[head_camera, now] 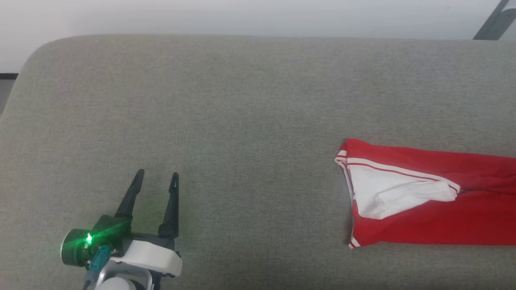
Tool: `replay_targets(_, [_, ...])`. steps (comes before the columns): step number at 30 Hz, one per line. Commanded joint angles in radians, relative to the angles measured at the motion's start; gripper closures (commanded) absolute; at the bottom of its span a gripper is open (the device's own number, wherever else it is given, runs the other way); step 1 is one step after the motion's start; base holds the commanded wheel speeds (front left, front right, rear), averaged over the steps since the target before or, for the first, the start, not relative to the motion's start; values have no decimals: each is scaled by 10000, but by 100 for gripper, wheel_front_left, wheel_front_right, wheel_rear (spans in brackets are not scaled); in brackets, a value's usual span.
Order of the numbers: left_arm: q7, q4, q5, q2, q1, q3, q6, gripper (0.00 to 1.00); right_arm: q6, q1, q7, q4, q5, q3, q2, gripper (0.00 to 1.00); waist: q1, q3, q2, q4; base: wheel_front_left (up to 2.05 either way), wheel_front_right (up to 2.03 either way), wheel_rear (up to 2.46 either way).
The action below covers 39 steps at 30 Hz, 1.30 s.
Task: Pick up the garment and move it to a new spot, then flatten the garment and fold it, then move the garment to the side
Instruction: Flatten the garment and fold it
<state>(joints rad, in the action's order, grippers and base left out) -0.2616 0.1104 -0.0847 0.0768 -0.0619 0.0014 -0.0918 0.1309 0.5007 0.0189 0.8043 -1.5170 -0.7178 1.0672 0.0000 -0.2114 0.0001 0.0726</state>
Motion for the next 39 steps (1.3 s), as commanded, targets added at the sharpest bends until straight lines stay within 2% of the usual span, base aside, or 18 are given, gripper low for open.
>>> replay_targets(1, [-41, 42, 118, -45, 28, 58, -17, 0, -6, -98, 39, -134, 72, -69, -50, 100, 0, 44, -1, -47, 0, 0, 0])
replay_targets(9, [-41, 292, 101, -148, 181, 117, -82, 0, -6, 52, -479, -2934, 942, -801, -465, 100, 0, 425, -1, -72, 0, 0, 0])
replay_targets(13, [-41, 290, -9, -206, 268, 123, -75, 0, -3, 188, -868, -4421, 1423, -1106, -710, 100, 0, 544, -1, 78, 0, 0, 0])
replay_targets(19, [-41, 436, -191, -263, 330, -25, -60, 0, -5, 443, -1672, -5960, 2074, -1336, -1316, 100, 0, 627, -1, 465, 0, 0, 0])
replay_targets(24, [-41, 500, -486, -270, 246, -327, 19, 0, -3, 440, -2070, -6278, 2416, -1333, -1942, 100, 0, 670, -1, 898, 0, 0, 0])
replay_targets(25, [-40, 524, -671, -266, 256, -442, 101, 0, -3, 325, -2224, -6189, 2599, -1314, -2290, 100, 0, 705, -1, 1099, 0, 0, 0])
replay_targets(29, [-41, 528, -790, -271, 381, -627, 165, 0, -3, 141, -2401, -5855, 3054, -1278, -2954, 100, 0, 712, -1, 1385, 0, 0, 0])
replay_targets(37, [-41, 556, -830, -271, 291, -792, 172, 0, -3, -185, -2583, -5300, 3704, -971, -3491, 100, 0, 653, -1, 1623, 0, 0, 0])
replay_targets(38, [-41, 559, -835, -271, 282, -789, 179, 0, -3, -230, -2594, -5254, 3779, -910, -3529, 89, 0, 654, -1, 1615, 0, 0, 0])
replay_targets(39, [-41, 571, -830, -272, 265, -758, 179, 0, -3, -262, -2601, -5241, 3847, -847, -3570, 63, 0, 652, -1, 1582, 0, 0, 0])
